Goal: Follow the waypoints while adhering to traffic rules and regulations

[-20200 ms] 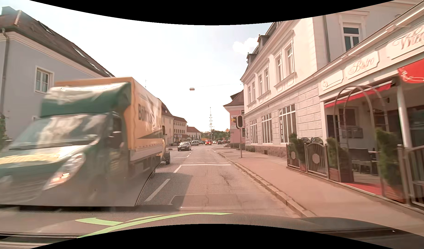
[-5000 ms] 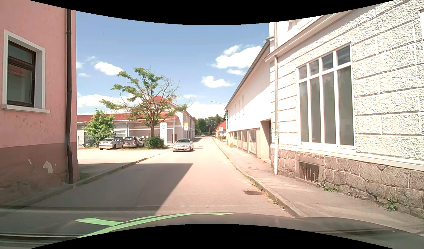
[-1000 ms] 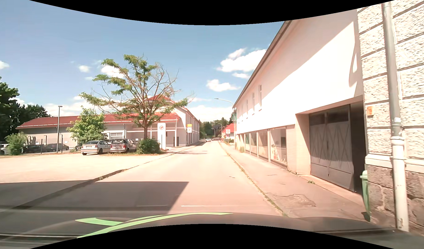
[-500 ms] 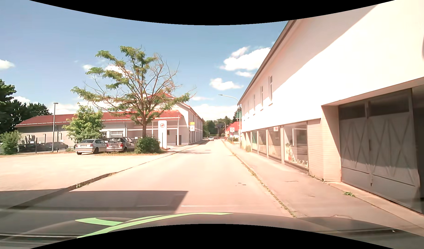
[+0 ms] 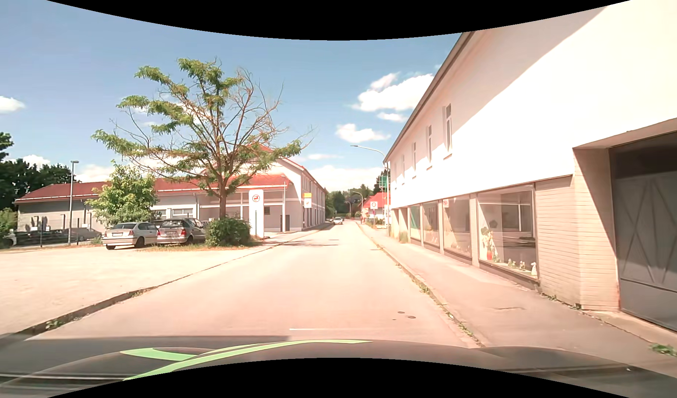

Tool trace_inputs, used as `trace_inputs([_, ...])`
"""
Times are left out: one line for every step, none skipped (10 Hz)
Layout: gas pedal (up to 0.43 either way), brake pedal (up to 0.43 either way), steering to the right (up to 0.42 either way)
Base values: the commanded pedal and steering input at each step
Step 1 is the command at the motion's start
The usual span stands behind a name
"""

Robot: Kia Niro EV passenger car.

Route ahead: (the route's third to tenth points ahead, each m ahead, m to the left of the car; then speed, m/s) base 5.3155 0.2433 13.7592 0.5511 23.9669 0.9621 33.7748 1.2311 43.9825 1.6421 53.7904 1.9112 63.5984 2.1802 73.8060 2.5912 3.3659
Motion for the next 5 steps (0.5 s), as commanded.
trace_inputs([0.0, 0.061, -0.008])
trace_inputs([0.0, 0.104, -0.008])
trace_inputs([0.0, 0.116, -0.008])
trace_inputs([0.0, 0.14, -0.008])
trace_inputs([0.0, 0.152, -0.008])
